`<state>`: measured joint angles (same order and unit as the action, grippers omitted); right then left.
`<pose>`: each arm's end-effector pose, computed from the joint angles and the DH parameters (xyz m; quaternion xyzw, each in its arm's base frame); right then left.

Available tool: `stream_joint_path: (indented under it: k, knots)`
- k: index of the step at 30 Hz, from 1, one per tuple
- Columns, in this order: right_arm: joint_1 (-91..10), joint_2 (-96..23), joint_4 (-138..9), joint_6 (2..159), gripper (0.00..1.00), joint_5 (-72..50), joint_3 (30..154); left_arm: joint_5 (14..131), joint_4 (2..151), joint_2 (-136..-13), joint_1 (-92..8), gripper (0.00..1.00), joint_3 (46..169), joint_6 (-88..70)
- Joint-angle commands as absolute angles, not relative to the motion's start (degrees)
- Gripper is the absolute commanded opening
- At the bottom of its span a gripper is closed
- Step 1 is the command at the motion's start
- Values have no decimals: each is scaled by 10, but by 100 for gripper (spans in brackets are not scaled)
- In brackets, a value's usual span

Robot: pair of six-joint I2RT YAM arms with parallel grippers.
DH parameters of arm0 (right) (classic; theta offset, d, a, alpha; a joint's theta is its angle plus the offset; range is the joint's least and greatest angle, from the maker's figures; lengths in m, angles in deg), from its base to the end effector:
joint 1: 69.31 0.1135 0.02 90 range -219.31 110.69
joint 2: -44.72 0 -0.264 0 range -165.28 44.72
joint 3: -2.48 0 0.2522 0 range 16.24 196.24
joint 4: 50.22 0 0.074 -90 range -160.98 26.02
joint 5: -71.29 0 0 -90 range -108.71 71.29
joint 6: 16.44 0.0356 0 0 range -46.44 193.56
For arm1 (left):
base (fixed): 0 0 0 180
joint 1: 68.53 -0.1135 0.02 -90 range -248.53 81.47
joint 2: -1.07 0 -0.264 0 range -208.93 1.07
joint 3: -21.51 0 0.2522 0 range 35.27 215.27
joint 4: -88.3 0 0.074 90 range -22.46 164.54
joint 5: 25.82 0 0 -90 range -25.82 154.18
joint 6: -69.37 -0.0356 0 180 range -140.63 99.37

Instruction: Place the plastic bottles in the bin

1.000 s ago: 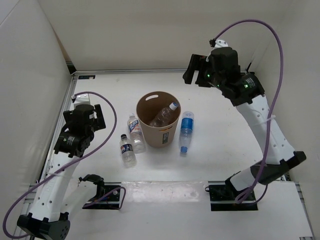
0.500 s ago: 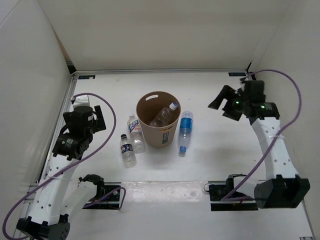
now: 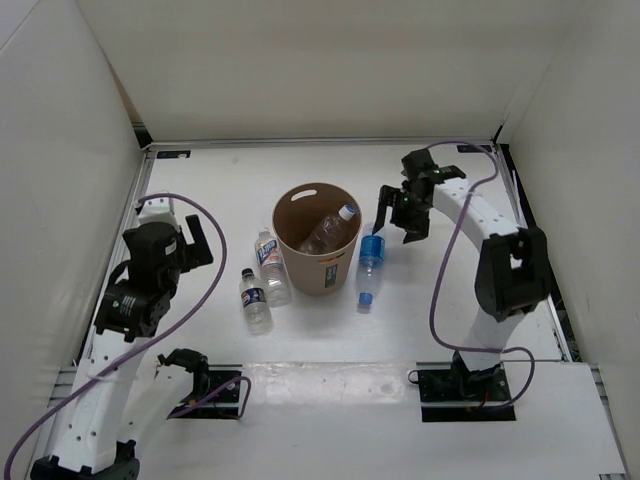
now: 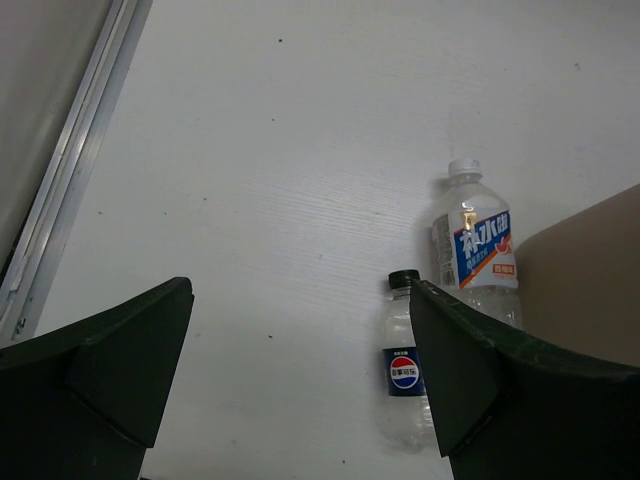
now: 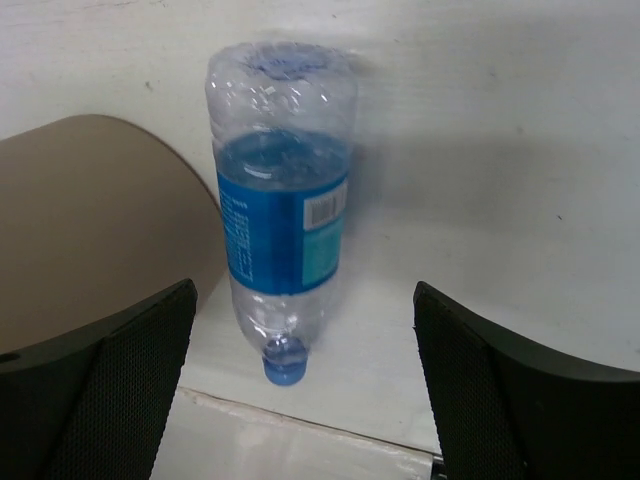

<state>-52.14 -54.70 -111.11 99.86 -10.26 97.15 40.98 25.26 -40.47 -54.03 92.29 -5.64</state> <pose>0.3420 0.1112 0.2536 0.0621 0.9730 0.1448 0.1688 0.1305 -0.0193 0.3524 -0.0984 0.8637 0.0541 0.4913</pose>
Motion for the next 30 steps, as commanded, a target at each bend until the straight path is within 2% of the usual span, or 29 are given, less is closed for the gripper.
stream_joint_path:
  k: [1, 7, 14, 18, 19, 22, 29, 30]
  knots:
    - [-495, -591, -1114, 990, 90, -118, 1022, 424, 262, -372, -539, 100, 926, -48]
    - [-480, -645, -1060, 1020, 90, -102, 1021, 448, 258, -358, -538, 100, 930, -42]
    - [-458, -717, -1082, 1026, 90, -119, 1043, 448, 263, -329, -539, 100, 925, -38]
    - [-463, -730, -1075, 1032, 78, -100, 1026, 447, 263, -329, -539, 100, 926, -37]
    - [-467, -731, -1072, 1033, 65, -91, 1011, 444, 263, -330, -539, 100, 925, -36]
    - [-469, -713, -1053, 1037, 51, -73, 989, 444, 261, -333, -539, 100, 925, -32]
    - [-468, -591, -1098, 1036, 40, -119, 971, 442, 259, -339, -538, 100, 925, -33]
    - [-465, -578, -1117, 1037, 35, -142, 977, 441, 259, -338, -539, 100, 923, -33]
